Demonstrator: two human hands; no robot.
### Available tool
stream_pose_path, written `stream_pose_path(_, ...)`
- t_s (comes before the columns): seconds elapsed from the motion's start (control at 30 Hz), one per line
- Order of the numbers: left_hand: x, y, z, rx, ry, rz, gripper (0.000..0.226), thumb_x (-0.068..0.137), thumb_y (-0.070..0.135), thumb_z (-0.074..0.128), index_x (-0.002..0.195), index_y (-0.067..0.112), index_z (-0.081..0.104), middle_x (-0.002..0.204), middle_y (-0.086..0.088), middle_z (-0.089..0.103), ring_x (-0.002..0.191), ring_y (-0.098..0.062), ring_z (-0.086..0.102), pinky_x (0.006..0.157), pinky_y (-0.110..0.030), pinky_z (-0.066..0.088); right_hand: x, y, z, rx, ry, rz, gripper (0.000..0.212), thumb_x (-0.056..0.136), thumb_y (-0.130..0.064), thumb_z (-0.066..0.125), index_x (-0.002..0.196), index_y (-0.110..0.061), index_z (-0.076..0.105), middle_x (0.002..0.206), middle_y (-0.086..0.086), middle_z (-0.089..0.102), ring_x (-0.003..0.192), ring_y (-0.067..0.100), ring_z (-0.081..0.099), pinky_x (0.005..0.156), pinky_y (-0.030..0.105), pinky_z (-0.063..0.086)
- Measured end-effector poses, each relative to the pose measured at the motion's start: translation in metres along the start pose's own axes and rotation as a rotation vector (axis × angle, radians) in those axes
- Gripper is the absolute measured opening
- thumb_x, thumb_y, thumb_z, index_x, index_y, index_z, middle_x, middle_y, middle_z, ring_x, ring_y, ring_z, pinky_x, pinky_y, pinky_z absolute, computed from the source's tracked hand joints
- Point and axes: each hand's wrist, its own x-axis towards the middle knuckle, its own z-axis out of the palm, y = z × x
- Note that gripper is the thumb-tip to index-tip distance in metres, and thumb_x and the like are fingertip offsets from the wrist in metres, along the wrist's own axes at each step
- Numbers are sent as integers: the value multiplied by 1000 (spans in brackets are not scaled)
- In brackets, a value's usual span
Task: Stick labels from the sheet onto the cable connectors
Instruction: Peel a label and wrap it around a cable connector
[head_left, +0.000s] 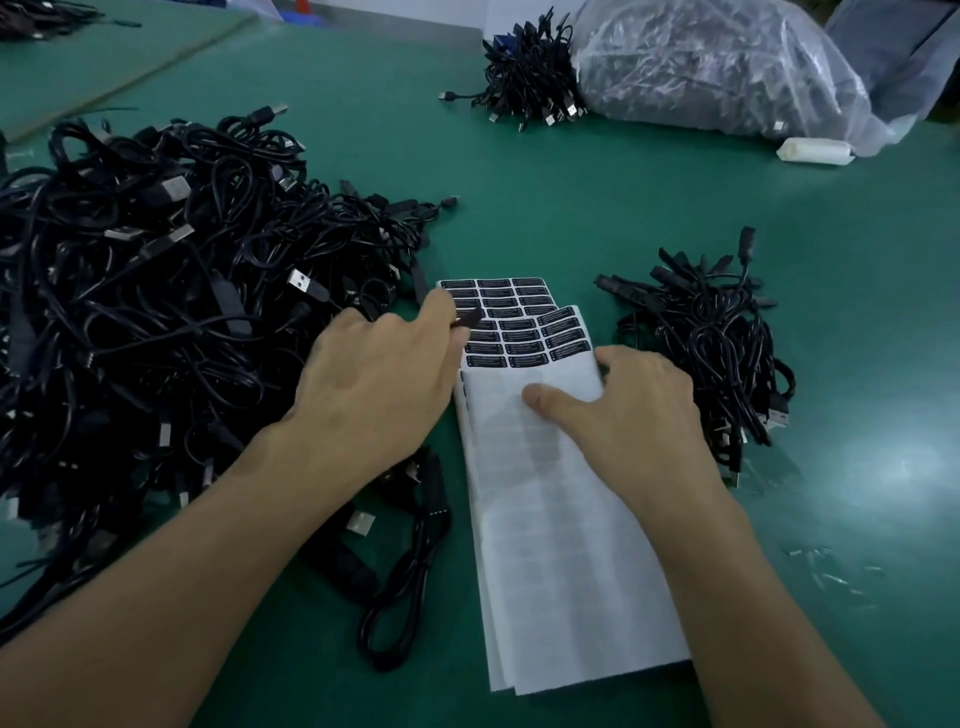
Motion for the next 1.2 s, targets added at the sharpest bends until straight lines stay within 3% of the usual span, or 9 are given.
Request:
stream_pose_path(0.17, -1, 5, -8, -211, 98, 34, 20, 101, 30, 25, 100, 18, 41, 57, 13, 40, 46, -13, 37, 63, -35, 31, 3, 0, 2, 155, 86, -55, 34, 83, -37, 78, 111, -26, 62, 102, -4, 60, 89, 13, 58, 75, 29, 45)
stream_pose_path(0.27, -3, 11, -16, -481, 148, 12, 16, 102, 27, 30, 96, 17, 41, 59, 13, 38, 48, -9, 38, 49, -32, 26, 6, -1, 1, 333, 80, -38, 11, 89, -32, 71, 99, -28, 67, 75, -8, 68, 68, 6, 64, 55, 15, 47)
stream_pose_path(0.4, -2, 21, -15, -845, 103, -85, 14, 104, 20, 44, 89, 20, 43, 57, 10, 46, 49, -8, 43, 45, -20, 30, 5, -6, -1, 559, -8, -48, 13, 86, -31, 69, 80, -20, 73, 74, 1, 72, 73, 27, 68, 72, 47, 57)
stream_pose_path(0.57, 1, 30, -4, -1089, 87, -169, 33, 91, 20, 63, 78, 27, 33, 69, 13, 56, 56, -3, 46, 54, -20, 41, -1, -12, -6, 676, -212, -136, 37, 85, -31, 64, 88, 6, 66, 79, 35, 58, 68, 21, 45, 64, 40, 37)
stream_pose_path(0.77, 1, 35, 5, -1061, 77, -190, 42, 75, 33, 75, 70, 56, 41, 88, 15, 66, 76, -9, 64, 69, -33, 56, 1, -4, -18, 627, -381, -125, 13, 84, -1, 67, 93, 8, 67, 86, 35, 64, 70, 24, 54, 67, 42, 43)
stream_pose_path(0.87, 1, 34, 7, -932, -45, -192, 35, 72, 49, 75, 77, 49, 40, 93, 14, 67, 83, -12, 67, 76, -46, 57, 2, 1, -22, 688, -375, -73, 25, 73, -8, 72, 98, -7, 74, 94, 22, 72, 78, 37, 69, 75, 48, 57)
stream_pose_path(0.93, 1, 35, 6, -810, -124, -171, 41, 72, 53, 77, 82, 38, 40, 96, 14, 67, 85, -10, 65, 76, -46, 55, 5, 5, -20, 707, -251, 2, 22, 79, -10, 75, 101, -13, 75, 92, 12, 75, 80, 30, 72, 79, 45, 59)
stream_pose_path(1.07, 1, 36, 4, -678, -159, -133, 46, 73, 48, 82, 81, 30, 41, 97, 18, 65, 82, 0, 60, 73, -35, 52, 11, 8, -18, 778, -123, 117, 13, 89, 2, 65, 89, -8, 74, 80, 13, 76, 63, 15, 70, 57, 23, 57)
stream_pose_path(1.2, 1, 32, -1, -740, -195, -133, 55, 66, 45, 87, 73, 28, 35, 93, 25, 65, 71, 0, 60, 66, -33, 51, 10, 7, -17, 760, -159, 113, 17, 86, 2, 67, 74, -6, 75, 64, 6, 71, 52, 11, 63, 46, 19, 49)
